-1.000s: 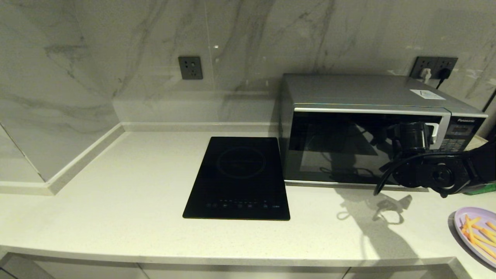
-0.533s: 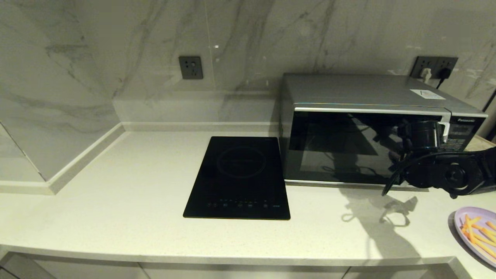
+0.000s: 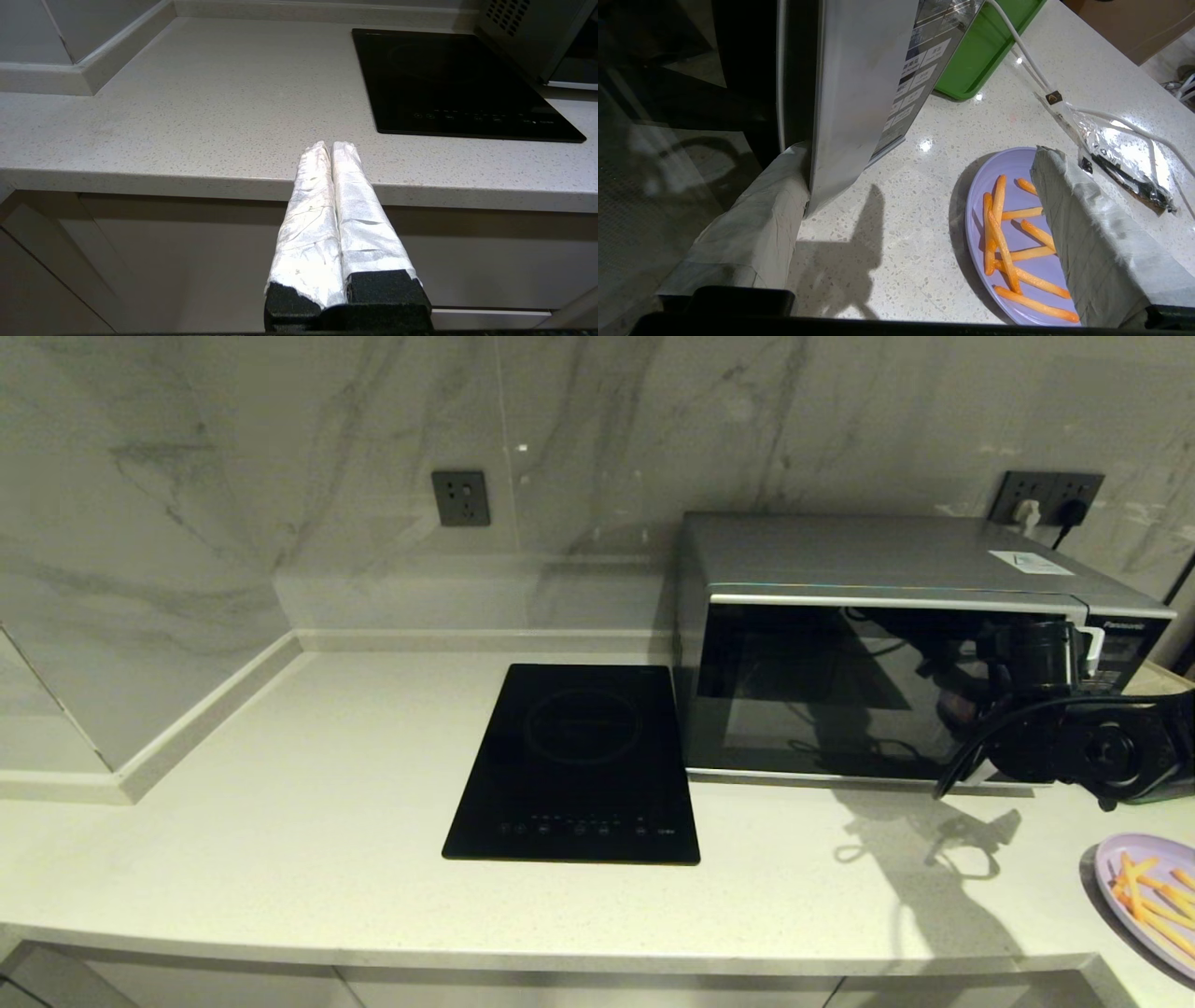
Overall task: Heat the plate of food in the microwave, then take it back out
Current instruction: Open the microwave oven
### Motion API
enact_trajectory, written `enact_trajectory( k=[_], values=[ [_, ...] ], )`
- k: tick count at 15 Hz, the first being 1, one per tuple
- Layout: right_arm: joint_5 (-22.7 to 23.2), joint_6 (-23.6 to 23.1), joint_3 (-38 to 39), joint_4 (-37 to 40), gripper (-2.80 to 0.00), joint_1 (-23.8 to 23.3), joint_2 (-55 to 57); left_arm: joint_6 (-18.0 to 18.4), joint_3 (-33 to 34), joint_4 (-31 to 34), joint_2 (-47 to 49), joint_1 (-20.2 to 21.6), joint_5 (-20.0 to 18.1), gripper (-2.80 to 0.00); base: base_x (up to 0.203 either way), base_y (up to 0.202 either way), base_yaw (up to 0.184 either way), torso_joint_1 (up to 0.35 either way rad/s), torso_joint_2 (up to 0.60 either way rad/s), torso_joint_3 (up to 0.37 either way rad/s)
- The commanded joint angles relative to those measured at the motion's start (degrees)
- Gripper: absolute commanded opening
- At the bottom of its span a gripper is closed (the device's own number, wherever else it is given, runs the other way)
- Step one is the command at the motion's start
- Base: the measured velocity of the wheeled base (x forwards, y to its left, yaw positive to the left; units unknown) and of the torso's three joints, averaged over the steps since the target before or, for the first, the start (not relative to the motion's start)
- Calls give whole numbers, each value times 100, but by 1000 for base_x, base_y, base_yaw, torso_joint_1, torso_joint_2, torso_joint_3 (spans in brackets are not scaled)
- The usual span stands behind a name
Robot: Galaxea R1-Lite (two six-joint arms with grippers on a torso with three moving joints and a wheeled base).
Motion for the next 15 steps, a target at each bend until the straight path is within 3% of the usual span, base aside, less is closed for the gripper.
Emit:
enact_trajectory(
  k=[1, 8, 15],
  values=[
    [-159, 27, 15, -24, 0, -44, -34, -3, 1, -2, 0, 2, 3, -280, 0, 0, 0, 0, 0, 0],
    [-245, 38, 94, -28, 0, -96, -210, -3, 1, -2, 0, 2, 3, -280, 0, 0, 0, 0, 0, 0],
    [-226, 17, 937, -6, 0, 195, -1062, -3, 1, -2, 0, 2, 3, -280, 0, 0, 0, 0, 0, 0]
  ],
)
